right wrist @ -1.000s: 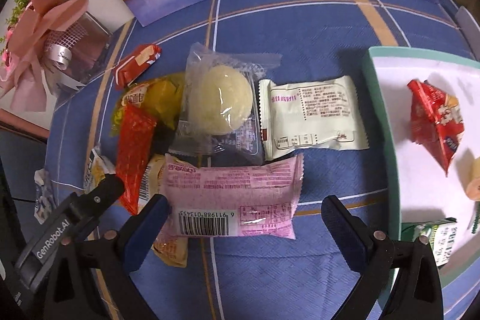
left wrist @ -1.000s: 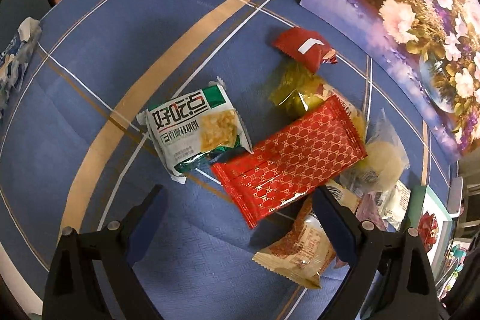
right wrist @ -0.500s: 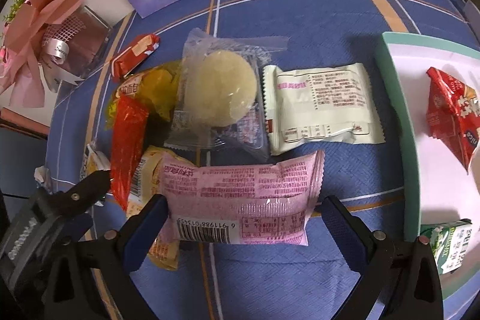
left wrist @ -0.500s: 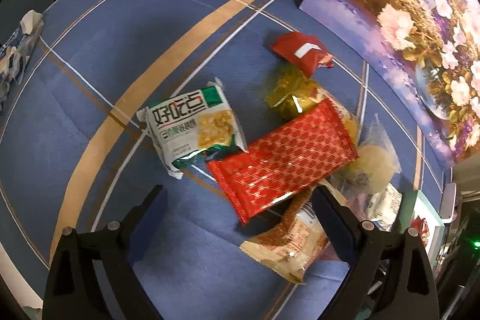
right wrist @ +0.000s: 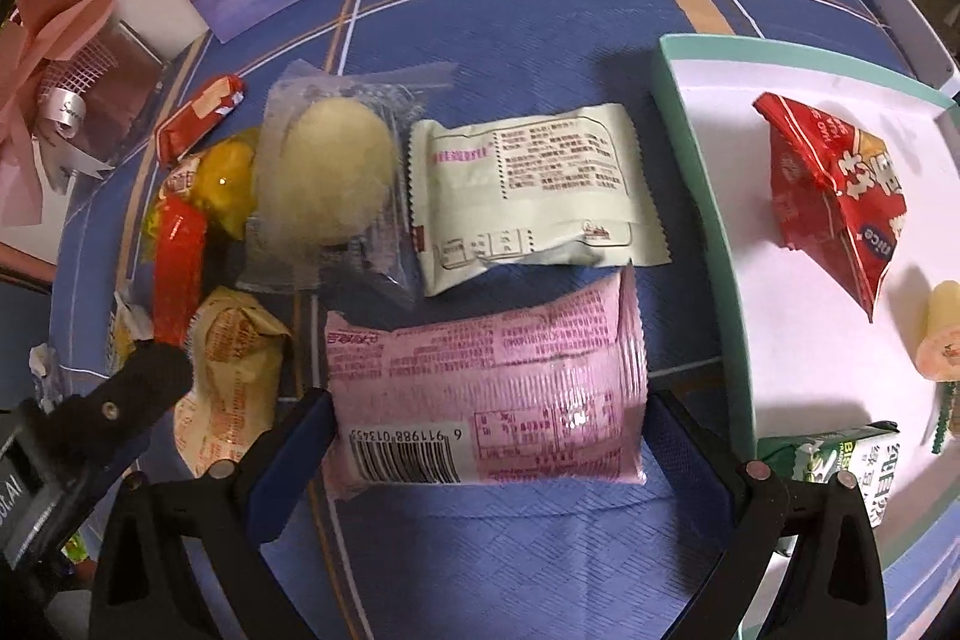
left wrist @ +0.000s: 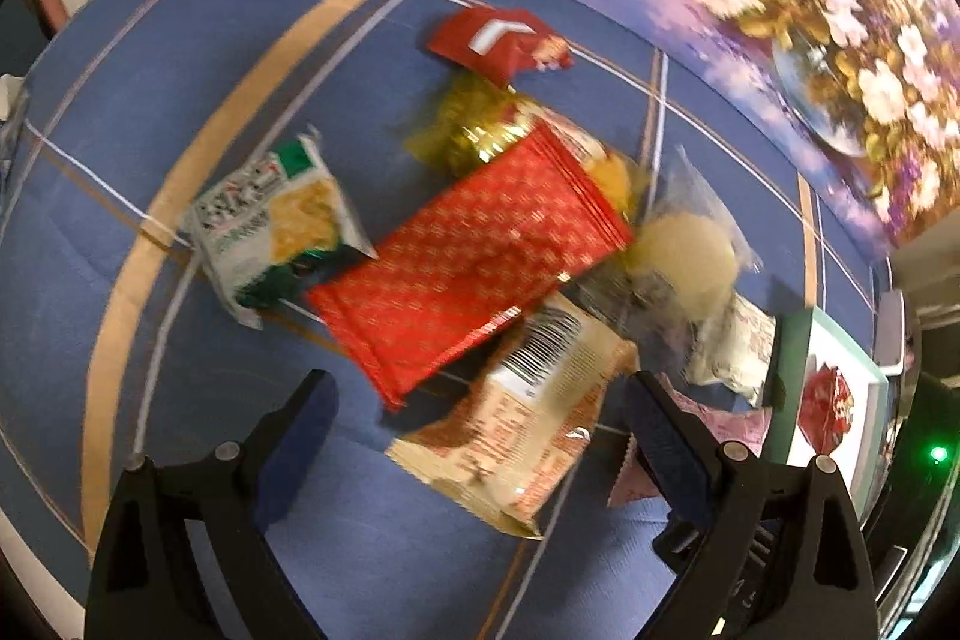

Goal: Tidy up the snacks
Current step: 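Grasp the pink pastry bag with the right gripper while the left grasps the beige bread bag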

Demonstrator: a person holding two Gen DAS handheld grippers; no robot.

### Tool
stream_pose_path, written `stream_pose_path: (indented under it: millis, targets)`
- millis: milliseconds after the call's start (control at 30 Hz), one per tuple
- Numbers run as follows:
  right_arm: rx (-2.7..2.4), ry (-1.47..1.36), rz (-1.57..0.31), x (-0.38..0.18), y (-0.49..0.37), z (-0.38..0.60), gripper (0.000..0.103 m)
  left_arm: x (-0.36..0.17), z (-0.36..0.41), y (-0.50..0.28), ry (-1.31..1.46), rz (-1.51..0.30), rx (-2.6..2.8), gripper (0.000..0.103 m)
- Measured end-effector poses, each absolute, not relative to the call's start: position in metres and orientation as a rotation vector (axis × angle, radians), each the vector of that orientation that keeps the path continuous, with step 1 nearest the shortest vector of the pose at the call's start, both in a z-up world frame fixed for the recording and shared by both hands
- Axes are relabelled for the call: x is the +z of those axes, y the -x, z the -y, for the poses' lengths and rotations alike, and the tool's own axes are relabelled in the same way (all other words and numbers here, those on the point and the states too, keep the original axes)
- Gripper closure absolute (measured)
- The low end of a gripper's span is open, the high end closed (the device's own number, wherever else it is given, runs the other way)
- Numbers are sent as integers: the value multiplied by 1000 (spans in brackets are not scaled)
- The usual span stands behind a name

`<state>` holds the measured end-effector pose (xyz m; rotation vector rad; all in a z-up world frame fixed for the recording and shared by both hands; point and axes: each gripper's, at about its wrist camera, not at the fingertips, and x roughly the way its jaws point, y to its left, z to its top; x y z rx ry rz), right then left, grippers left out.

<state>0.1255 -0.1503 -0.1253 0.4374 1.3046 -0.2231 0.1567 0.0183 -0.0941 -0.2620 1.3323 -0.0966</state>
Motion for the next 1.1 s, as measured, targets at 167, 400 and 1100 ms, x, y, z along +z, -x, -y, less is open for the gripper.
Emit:
stream_pose_path:
  millis: [167, 400, 1100]
  targets:
    - [-230, -420, -1309, -129, -116, 155, 2, -106, -10, -157, 275, -1366, -119, 11]
    - [-243, -378, -1312, -133, -119, 146, 6, -111, -11, -156, 301, -1372, -122, 35]
    - [-222, -401, -1271, -93, -116, 154, 23, -91, -14, -146, 353, -1317, -197, 67]
